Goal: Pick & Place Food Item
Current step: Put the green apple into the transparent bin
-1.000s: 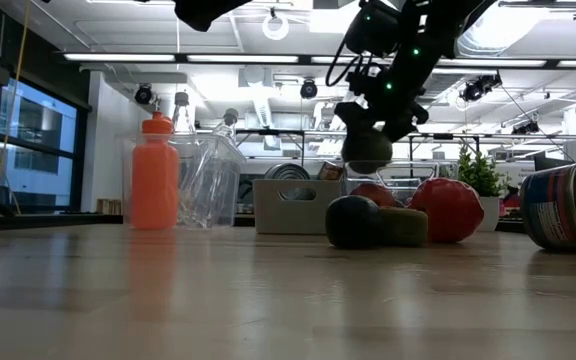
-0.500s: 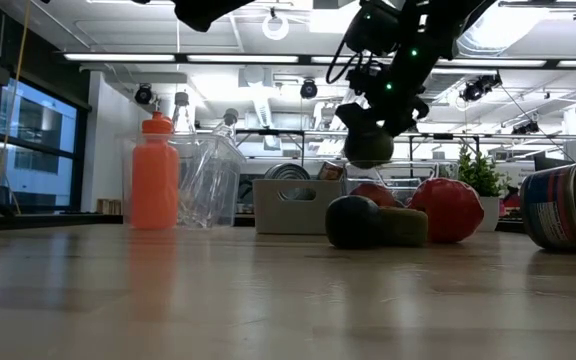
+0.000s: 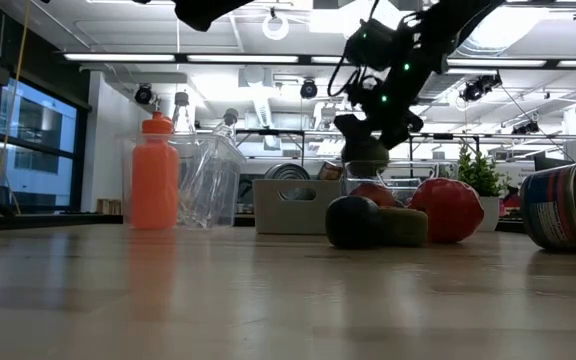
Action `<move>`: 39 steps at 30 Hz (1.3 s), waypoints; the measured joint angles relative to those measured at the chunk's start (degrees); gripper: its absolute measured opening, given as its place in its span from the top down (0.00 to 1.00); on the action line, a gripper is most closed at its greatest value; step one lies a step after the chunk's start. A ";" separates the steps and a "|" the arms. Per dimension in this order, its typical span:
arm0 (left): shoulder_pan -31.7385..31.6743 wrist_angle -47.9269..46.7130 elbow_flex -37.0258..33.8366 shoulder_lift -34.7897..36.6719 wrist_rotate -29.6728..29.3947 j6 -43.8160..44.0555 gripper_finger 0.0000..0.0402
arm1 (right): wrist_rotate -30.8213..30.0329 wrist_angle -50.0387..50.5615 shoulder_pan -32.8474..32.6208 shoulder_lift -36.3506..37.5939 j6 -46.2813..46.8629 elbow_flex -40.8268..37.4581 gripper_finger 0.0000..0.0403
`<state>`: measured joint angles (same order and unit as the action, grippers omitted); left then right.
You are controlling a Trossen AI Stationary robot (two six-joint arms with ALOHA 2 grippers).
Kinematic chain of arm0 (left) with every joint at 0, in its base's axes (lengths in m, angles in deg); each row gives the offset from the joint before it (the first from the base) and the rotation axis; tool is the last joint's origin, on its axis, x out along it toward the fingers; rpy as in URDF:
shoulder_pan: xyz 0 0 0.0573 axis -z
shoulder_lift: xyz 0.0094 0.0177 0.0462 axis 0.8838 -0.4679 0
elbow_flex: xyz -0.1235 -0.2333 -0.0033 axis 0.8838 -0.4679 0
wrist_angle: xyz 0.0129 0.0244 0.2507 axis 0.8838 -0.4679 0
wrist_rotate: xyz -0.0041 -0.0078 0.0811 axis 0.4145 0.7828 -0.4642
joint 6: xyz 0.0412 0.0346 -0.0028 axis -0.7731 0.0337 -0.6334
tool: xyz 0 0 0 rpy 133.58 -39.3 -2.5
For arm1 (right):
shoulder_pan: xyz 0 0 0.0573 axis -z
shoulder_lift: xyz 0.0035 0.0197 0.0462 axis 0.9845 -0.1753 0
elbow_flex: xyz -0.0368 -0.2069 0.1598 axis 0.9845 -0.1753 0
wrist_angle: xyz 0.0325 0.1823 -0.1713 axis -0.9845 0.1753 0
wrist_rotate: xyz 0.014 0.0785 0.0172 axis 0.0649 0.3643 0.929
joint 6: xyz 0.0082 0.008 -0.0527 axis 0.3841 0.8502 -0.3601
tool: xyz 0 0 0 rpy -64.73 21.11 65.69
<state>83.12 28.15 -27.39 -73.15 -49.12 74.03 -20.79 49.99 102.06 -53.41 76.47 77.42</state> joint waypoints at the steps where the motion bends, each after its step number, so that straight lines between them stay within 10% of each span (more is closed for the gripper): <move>1: 0.00 0.00 0.00 0.00 0.00 0.00 0.01 | 0.12 -0.21 0.55 -0.59 -0.03 0.00 0.14; 39: 0.00 -0.02 0.00 0.00 0.00 -0.01 0.01 | 3.84 -7.09 7.31 -5.32 1.98 -0.01 0.14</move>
<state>83.12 28.13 -27.39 -73.15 -49.12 74.02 -16.95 42.90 109.38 -58.73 78.46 77.41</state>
